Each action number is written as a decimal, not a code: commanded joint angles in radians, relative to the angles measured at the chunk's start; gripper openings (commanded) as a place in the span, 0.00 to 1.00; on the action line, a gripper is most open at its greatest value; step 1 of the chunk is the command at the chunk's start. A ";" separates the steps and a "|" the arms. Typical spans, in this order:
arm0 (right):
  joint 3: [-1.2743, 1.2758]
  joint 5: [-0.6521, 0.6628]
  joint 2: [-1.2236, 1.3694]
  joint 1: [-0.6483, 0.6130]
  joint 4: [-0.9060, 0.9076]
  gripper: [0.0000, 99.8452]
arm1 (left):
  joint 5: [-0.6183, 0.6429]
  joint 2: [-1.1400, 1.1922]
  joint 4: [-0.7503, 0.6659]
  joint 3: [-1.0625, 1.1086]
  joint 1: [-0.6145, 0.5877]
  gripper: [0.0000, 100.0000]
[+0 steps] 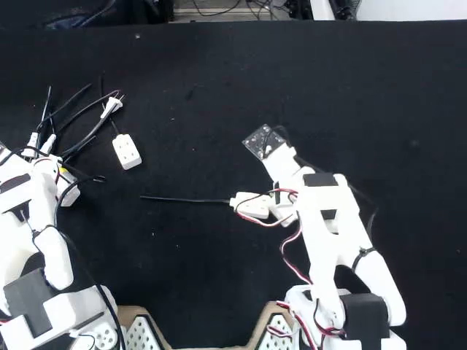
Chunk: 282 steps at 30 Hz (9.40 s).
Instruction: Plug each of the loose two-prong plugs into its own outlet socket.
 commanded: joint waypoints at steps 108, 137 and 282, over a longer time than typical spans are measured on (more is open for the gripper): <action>0.570 -0.345 -0.573 -0.736 -0.766 0.01 | -0.253 -1.639 0.032 0.855 0.684 0.18; 0.550 -0.345 -0.860 -0.738 -0.603 0.01 | -0.368 -1.636 0.005 0.900 0.733 0.17; 0.036 0.025 -0.010 0.196 -0.034 0.01 | -0.368 -1.639 -0.003 0.871 0.381 0.17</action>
